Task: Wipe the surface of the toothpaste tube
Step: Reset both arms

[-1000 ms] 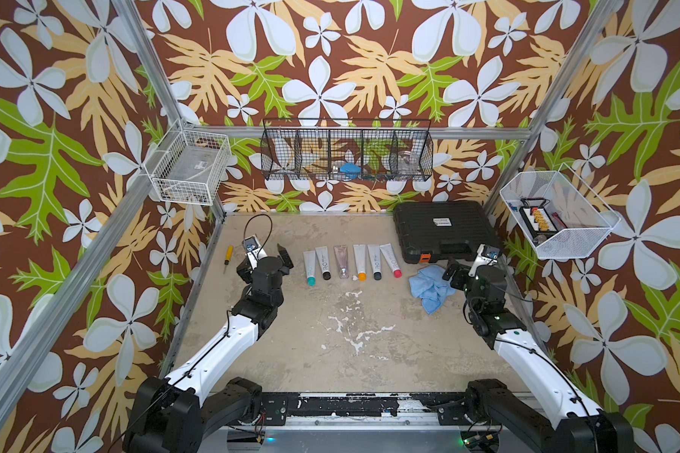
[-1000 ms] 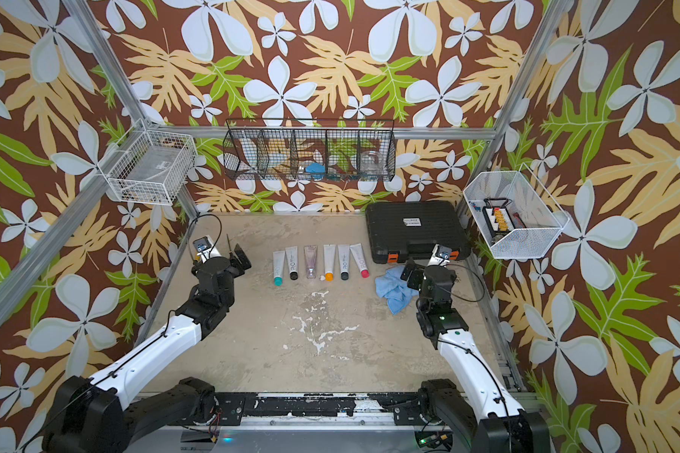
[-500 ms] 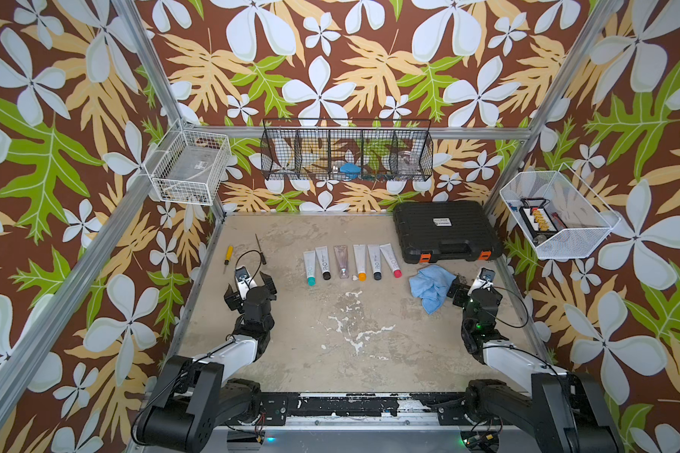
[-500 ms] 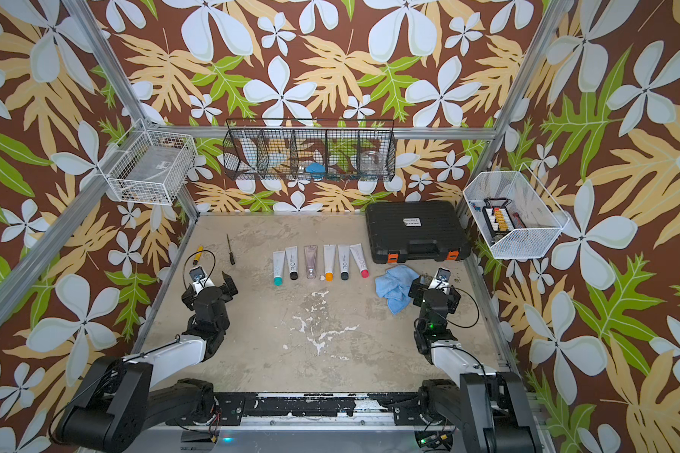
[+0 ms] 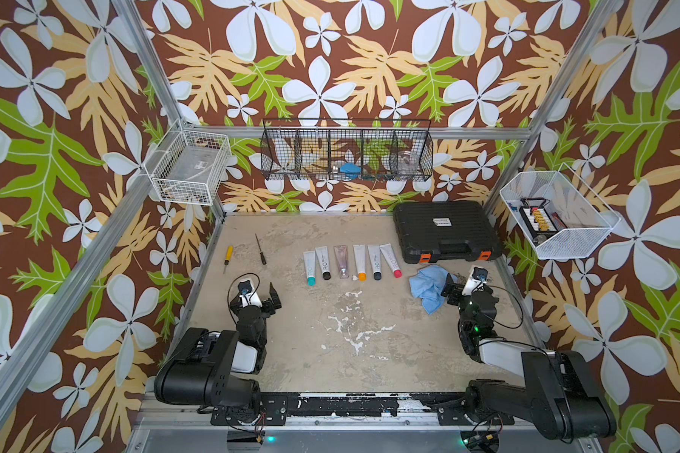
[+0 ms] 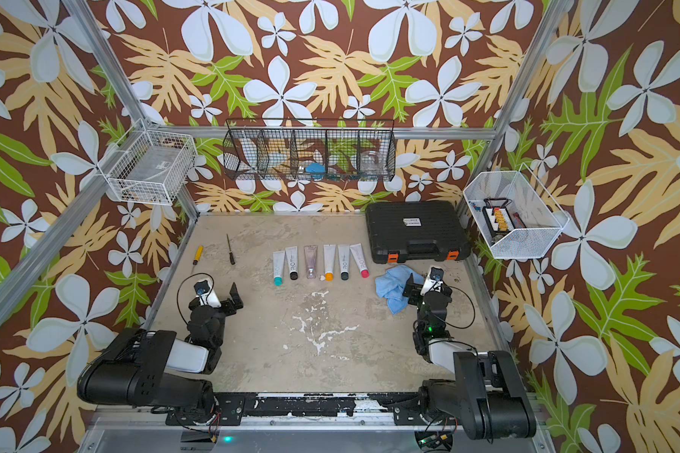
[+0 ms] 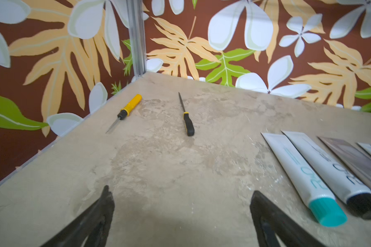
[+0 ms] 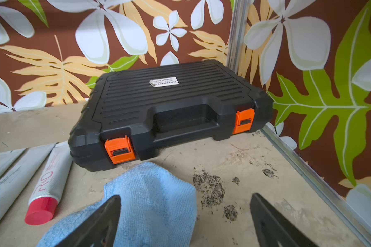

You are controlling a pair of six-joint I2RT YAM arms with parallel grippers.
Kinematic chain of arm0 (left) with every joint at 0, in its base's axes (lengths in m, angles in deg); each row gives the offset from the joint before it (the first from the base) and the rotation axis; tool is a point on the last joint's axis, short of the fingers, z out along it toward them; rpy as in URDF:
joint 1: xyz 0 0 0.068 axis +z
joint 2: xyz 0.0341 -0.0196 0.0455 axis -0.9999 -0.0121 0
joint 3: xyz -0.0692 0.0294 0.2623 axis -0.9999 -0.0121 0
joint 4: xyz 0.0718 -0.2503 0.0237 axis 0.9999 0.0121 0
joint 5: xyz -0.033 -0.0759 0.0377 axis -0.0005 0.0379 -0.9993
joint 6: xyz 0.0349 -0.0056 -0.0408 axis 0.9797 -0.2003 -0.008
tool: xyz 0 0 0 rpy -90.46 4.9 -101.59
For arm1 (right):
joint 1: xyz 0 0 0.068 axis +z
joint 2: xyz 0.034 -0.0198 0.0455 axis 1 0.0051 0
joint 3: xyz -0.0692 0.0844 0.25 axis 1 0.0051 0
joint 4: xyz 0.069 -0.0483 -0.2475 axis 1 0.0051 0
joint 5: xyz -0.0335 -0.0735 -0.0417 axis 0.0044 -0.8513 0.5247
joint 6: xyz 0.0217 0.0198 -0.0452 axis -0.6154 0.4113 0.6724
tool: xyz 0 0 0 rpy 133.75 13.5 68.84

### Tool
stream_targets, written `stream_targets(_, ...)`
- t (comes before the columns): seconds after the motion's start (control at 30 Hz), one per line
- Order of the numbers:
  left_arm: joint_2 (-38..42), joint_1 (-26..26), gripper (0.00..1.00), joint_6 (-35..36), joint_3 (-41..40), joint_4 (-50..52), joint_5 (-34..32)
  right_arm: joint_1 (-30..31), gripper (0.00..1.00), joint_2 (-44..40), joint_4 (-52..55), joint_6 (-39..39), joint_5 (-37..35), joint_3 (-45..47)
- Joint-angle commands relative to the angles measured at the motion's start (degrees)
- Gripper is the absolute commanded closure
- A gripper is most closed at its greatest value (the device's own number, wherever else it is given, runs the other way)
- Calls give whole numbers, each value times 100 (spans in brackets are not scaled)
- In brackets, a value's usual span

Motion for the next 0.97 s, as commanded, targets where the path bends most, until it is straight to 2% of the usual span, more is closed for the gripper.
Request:
stream_targets(0.0, -80, -10, 0, 60, 168, -685, -56, 13, 4, 204, -1275, 255, -138, 263)
stream_targets(0.07, -84, -10, 0, 88, 344, -303, -27, 6, 5, 585, -1158, 196, -141, 83)
stream_targets(0.2, -134, -10, 0, 56, 468, -161, -88, 61, 3, 1324, -2058, 431, 153, 129)
stream_targets(0.3, -118, -10, 0, 48, 462, -141, -88, 63, 0, 1124, -1369, 403, 189, -55)
stream_targets(0.37, -117, -10, 0, 49, 462, -138, -88, 65, 0, 1208, -1640, 432, 207, 7)
stream_targets(0.93, -117, -10, 0, 49, 462, -133, -88, 81, 0, 1154, -1494, 450, 201, -15)
